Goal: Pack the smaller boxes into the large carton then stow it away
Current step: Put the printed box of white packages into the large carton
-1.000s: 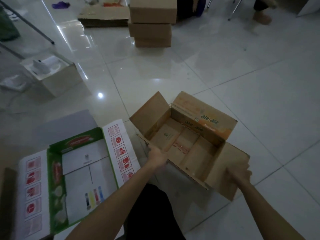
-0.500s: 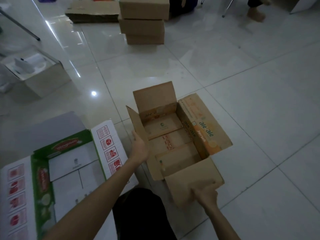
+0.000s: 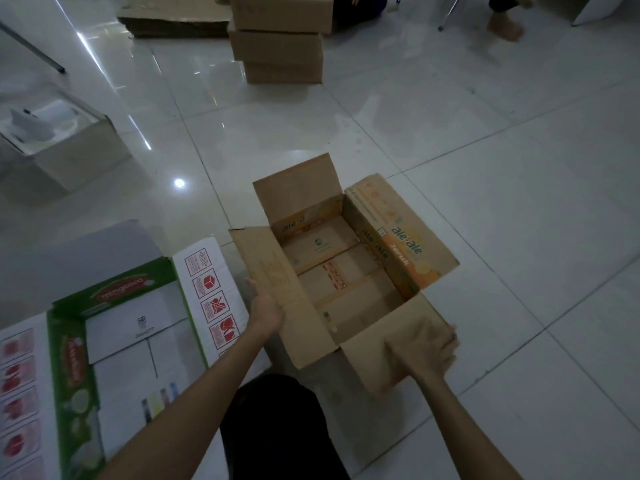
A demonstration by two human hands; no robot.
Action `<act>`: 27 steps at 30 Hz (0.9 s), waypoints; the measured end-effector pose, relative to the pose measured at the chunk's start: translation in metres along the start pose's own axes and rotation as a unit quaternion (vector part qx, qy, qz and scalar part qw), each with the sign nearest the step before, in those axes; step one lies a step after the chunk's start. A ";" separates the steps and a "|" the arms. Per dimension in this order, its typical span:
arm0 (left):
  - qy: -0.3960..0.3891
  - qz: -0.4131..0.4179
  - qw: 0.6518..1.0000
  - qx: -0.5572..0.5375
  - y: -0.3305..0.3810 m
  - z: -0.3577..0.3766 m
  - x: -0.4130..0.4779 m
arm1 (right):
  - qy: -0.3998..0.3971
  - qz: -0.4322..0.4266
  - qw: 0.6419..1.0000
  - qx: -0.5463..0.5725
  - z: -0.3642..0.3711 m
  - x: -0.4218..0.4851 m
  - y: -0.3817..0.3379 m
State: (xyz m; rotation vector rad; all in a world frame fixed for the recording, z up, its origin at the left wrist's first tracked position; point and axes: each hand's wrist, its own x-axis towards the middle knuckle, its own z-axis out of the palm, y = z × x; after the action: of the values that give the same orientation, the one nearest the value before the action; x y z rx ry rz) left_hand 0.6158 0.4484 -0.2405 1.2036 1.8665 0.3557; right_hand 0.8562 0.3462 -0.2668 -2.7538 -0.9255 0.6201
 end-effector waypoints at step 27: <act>0.145 -0.088 0.983 0.070 -0.233 -0.214 -0.110 | -0.280 -0.395 0.874 0.025 0.035 -0.191 -0.173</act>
State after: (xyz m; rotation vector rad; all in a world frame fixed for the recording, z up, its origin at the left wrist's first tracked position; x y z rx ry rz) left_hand 0.3260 0.2835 -0.2057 1.1137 2.2644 0.3182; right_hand 0.6097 0.3682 -0.1852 -1.8543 -1.9450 1.2314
